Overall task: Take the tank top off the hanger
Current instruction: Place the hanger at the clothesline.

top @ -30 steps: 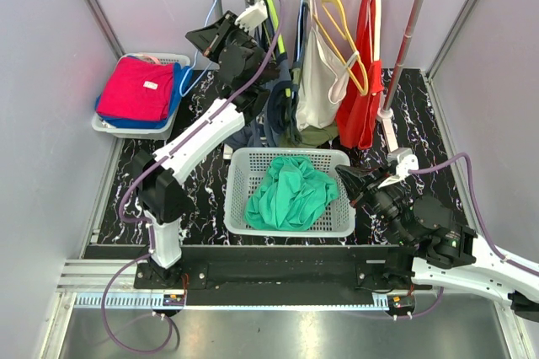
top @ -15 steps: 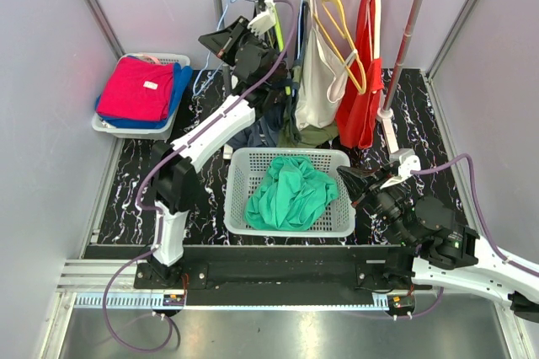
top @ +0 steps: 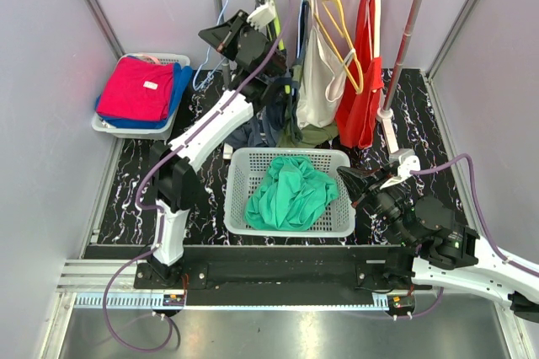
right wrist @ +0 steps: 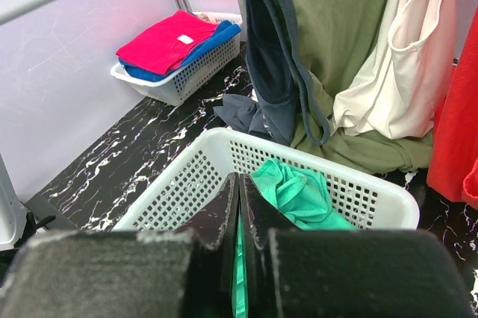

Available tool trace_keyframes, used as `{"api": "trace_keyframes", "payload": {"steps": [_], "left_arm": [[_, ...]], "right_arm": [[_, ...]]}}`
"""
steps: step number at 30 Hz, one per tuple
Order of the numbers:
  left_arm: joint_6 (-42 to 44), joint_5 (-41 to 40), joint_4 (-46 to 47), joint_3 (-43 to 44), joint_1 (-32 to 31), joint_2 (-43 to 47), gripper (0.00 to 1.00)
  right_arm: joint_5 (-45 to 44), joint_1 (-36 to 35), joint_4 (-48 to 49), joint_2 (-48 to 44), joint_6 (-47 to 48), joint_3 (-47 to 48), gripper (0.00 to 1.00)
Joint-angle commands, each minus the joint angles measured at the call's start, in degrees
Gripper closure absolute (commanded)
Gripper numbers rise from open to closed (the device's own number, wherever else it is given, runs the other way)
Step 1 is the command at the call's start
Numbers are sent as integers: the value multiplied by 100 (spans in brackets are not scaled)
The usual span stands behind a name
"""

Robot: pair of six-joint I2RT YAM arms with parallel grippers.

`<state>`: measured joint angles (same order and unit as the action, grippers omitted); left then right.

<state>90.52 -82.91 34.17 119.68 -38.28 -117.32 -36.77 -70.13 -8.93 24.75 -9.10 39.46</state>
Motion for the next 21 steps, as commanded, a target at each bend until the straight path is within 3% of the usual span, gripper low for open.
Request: {"api": "trace_keyframes", "payload": {"steps": [1, 14, 21], "left_arm": [[-861, 109, -1071, 706, 110, 7, 100], [-1001, 267, -1202, 82, 207, 113, 100], [-1904, 346, -2256, -120, 251, 297, 100]], "right_arm": [[56, -18, 58, -5, -65, 149, 95], [83, -18, 14, 29, -100, 255, 96], [118, -18, 5, -41, -118, 237, 96]]}}
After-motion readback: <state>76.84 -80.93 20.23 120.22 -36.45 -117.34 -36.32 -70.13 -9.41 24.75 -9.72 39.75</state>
